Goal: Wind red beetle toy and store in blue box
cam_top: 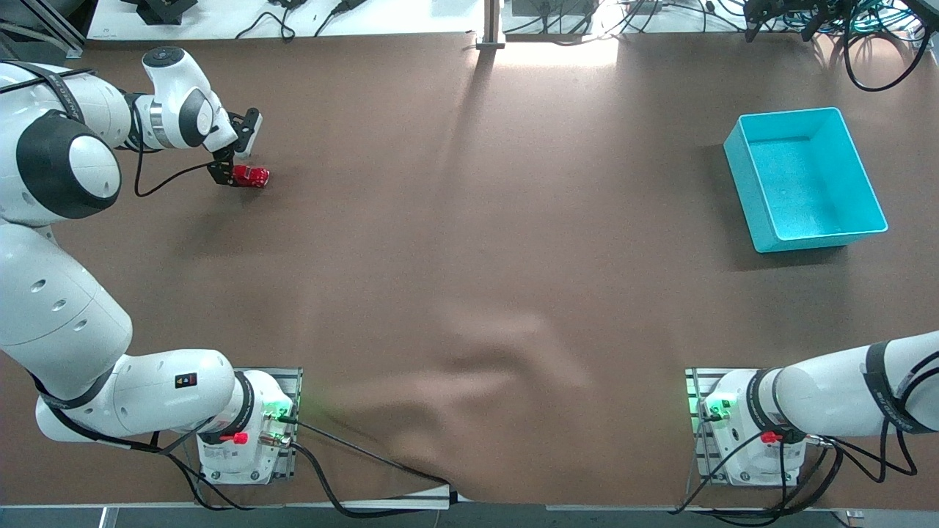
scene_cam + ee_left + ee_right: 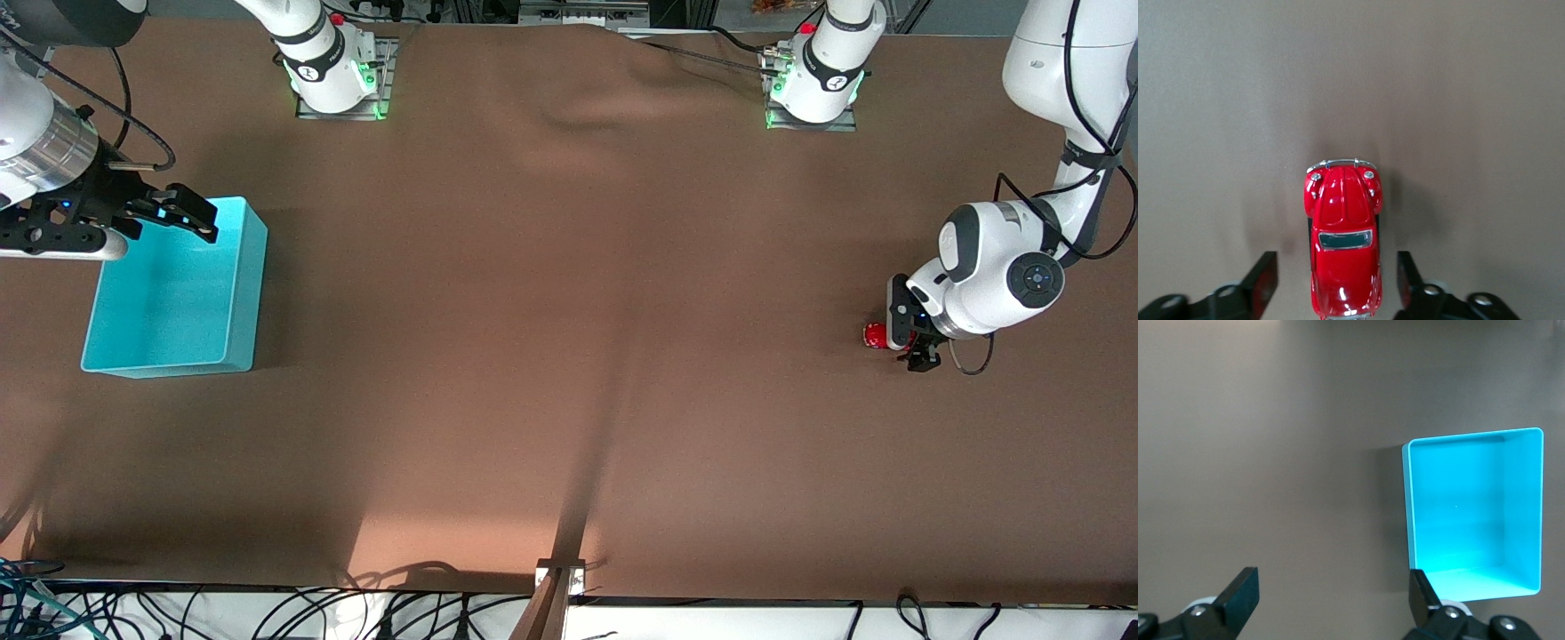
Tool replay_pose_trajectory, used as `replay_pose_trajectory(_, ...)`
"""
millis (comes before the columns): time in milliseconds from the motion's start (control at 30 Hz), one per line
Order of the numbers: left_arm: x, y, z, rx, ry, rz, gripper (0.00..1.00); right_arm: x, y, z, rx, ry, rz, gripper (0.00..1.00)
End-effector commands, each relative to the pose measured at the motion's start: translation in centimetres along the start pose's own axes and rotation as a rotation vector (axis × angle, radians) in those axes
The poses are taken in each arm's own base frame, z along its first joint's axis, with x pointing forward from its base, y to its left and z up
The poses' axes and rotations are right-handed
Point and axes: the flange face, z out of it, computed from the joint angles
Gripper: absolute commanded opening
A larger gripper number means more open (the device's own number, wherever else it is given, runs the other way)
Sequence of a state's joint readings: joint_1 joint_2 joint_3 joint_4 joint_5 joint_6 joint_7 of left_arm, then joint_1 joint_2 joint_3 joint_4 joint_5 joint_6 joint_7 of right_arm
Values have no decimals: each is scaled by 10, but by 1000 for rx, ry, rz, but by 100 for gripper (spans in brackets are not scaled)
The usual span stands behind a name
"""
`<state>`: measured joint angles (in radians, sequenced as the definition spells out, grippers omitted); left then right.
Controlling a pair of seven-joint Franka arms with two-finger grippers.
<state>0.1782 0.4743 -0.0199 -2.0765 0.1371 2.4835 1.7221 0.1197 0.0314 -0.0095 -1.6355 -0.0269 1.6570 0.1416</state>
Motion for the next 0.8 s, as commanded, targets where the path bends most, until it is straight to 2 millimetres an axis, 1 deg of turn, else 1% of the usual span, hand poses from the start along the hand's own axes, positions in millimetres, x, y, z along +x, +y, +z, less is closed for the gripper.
replay_pose_trajectory(0,-2,-3,-1,10,-12,32,18,1,2,-6,17,-5,4,100)
replay_pose_trajectory(67,-2,-3,0,9,-12,32,9,1,1,-5,17,-6,2,100)
replay_pose_trajectory(167,-3,-3,1,7,-12,32,4,1,2,-5,17,-6,4,100)
replay_pose_trajectory(333,-2,-1,8,-5,-9,35,4,1,2,-5,17,-6,4,100)
replay_pose_trajectory(433,-9,1,15,-14,-5,22,4,1,2,-5,17,-6,4,100)
replay_pose_trajectory(533,-13,3,17,-17,-3,22,5,1,2,-5,17,-6,4,100)
replay_pose_trajectory(667,-32,6,26,-26,4,11,7,1,2,-5,17,-5,4,100)
replay_pose_trajectory(767,-53,12,30,-30,8,-23,7,1,2,-5,17,-6,4,100)
